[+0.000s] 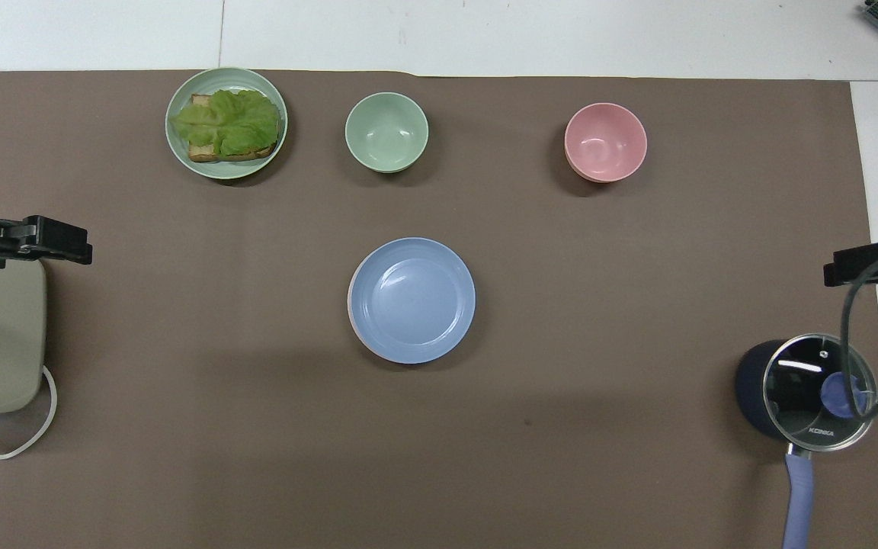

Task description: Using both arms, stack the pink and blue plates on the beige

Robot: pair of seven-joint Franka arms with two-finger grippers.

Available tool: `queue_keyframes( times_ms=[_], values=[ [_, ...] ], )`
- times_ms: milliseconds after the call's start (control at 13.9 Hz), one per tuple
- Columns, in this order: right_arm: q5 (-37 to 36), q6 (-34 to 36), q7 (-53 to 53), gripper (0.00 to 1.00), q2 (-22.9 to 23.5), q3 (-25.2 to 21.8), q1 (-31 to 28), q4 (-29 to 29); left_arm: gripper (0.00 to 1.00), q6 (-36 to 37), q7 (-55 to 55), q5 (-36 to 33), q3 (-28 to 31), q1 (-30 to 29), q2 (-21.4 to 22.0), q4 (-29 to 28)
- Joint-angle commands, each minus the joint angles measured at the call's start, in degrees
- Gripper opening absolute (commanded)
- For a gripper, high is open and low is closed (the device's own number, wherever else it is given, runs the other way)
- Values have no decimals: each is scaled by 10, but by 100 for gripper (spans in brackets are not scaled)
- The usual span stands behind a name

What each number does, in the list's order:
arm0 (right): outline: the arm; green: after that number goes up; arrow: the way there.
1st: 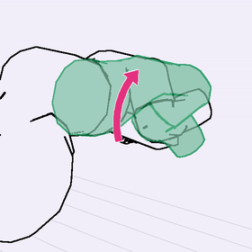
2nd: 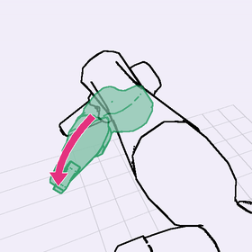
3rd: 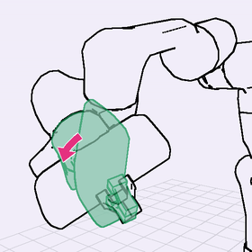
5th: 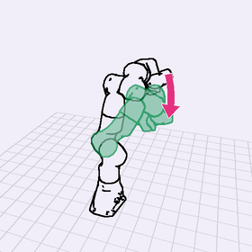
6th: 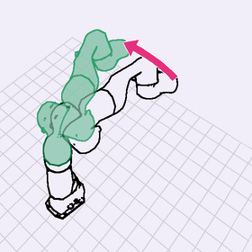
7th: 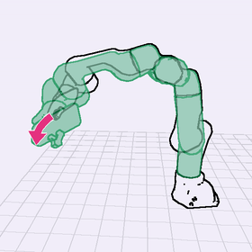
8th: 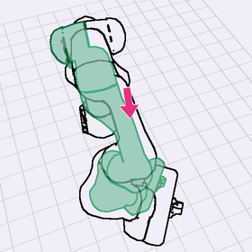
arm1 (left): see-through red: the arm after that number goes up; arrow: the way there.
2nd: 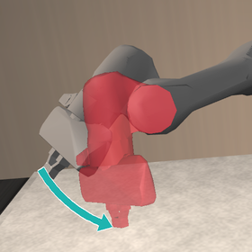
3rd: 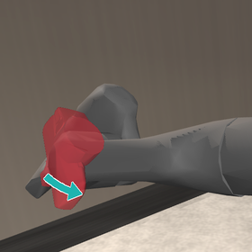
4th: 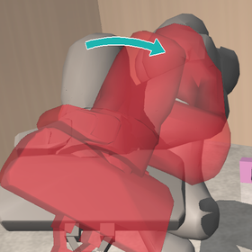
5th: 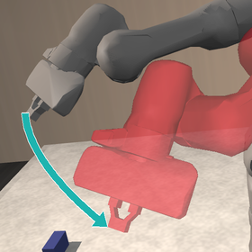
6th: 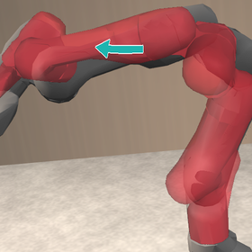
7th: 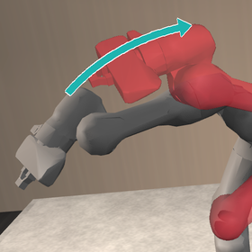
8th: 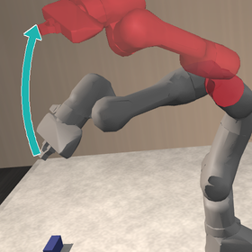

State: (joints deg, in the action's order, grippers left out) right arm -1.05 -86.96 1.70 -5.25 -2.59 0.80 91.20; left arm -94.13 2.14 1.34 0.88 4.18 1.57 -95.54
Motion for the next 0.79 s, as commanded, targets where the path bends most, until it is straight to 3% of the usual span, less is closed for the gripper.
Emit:
queue_keyframes(
  times_ms=[0,717],
  values=[
    [-2,1,-4,100,-4,1,-1,-1,100,8,-3,-10,-3,-4,5,1],
    [-2,1,-4,100,-10,1,0,8,100,8,-3,-10,-3,-4,5,1]
  ],
)
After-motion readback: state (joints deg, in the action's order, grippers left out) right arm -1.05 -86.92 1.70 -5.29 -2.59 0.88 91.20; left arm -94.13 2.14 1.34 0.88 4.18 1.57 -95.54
